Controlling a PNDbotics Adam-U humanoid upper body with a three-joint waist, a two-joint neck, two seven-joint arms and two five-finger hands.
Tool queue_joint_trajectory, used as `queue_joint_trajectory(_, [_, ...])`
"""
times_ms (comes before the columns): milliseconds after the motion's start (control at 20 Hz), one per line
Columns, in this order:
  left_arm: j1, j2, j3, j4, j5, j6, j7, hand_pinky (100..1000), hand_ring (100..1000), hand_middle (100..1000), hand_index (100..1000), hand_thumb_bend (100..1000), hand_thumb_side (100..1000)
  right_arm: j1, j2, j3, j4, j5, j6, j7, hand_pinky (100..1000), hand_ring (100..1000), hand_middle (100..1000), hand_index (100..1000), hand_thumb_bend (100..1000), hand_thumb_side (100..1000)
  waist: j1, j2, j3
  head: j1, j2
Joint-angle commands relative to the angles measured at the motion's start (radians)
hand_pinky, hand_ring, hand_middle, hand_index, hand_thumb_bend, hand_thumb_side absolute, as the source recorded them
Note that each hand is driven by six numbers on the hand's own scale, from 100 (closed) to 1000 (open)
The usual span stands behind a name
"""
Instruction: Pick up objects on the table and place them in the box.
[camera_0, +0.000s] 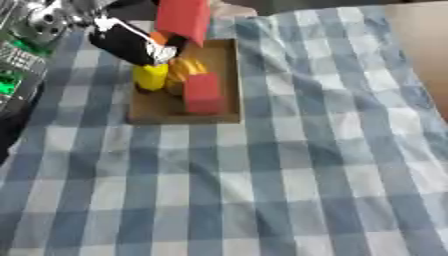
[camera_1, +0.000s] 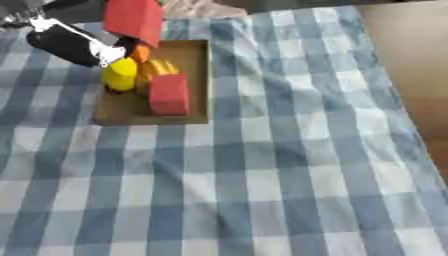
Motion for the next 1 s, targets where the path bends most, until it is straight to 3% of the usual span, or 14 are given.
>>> queue_joint_trajectory(50, [-0.031,-0.008,0.028,0.071,-0.016,-0.004,0.029,786,707,593,663,100,401,-0.011,-0.035,-0.010,-0.015,-0.007,0.001,0.003,849,827,663,843,100,578,-0.004,-0.019,-0.003,0.004,-0.014])
queue_joint_trajectory(550, [-0.062,-0.086,0.054,0.337,-0.013,-0.031,0.077,818,758,661,708,100,519,-0.014,-0.028,-0.007,-0.015,-0.009,0.002,0.007,849,827,662,843,100,579,-0.008,-0.015,-0.009,0.011,-0.020])
queue_joint_trajectory(800, [-0.071,-0.107,0.070,0.459,-0.056,-0.050,0.120,831,784,699,736,107,515,-0.012,-0.025,-0.007,-0.015,-0.009,0.004,0.008,850,827,661,843,100,579,-0.007,-0.013,-0.012,0.013,-0.021])
queue_joint_trajectory(950, [-0.078,-0.118,0.082,0.528,-0.096,-0.060,0.151,887,851,776,860,211,534,-0.012,-0.022,-0.005,-0.015,-0.010,0.004,0.010,850,827,661,842,100,579,-0.007,-0.013,-0.013,0.014,-0.022])
queue_joint_trajectory(1000, [-0.081,-0.120,0.084,0.550,-0.109,-0.066,0.161,925,887,817,915,289,537,-0.011,-0.022,-0.005,-0.015,-0.010,0.004,0.011,850,827,661,842,100,579,-0.007,-0.013,-0.013,0.013,-0.022])
